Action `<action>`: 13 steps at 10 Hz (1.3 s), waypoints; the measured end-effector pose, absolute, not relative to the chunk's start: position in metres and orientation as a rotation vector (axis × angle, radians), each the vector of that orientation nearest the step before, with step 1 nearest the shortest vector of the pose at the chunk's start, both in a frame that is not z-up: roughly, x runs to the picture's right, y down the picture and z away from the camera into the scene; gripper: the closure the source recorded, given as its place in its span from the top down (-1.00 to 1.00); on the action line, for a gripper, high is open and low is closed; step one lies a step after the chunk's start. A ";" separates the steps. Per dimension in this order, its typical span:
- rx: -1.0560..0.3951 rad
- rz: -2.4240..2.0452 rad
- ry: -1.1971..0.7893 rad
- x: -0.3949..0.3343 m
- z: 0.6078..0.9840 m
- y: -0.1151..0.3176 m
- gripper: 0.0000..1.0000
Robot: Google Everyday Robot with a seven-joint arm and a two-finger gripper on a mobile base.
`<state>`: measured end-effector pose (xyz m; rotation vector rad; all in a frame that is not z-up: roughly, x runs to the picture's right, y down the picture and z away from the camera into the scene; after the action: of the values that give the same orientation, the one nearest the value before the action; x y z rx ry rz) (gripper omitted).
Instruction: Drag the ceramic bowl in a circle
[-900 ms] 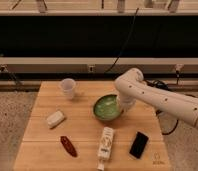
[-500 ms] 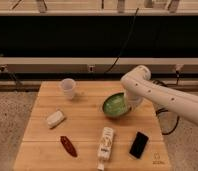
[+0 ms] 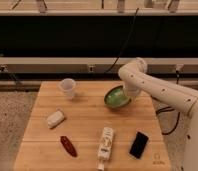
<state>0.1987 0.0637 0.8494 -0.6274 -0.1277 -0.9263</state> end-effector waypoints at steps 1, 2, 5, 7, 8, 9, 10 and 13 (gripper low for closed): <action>-0.625 -0.937 -0.140 0.191 0.855 0.063 -1.00; -0.623 -0.945 -0.153 0.183 0.858 0.063 -1.00; -0.608 -1.001 -0.231 0.142 0.866 0.066 -1.00; -0.595 -1.049 -0.295 0.112 0.867 0.073 -1.00; -0.591 -1.074 -0.322 0.104 0.866 0.078 -1.00; -0.595 -1.092 -0.346 0.097 0.862 0.087 -1.00; -0.599 -1.112 -0.381 0.090 0.852 0.100 -1.00; -0.632 -1.129 -0.419 0.098 0.829 0.131 -1.00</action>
<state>0.0983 0.1314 0.8293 -0.6317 -0.4188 -1.1293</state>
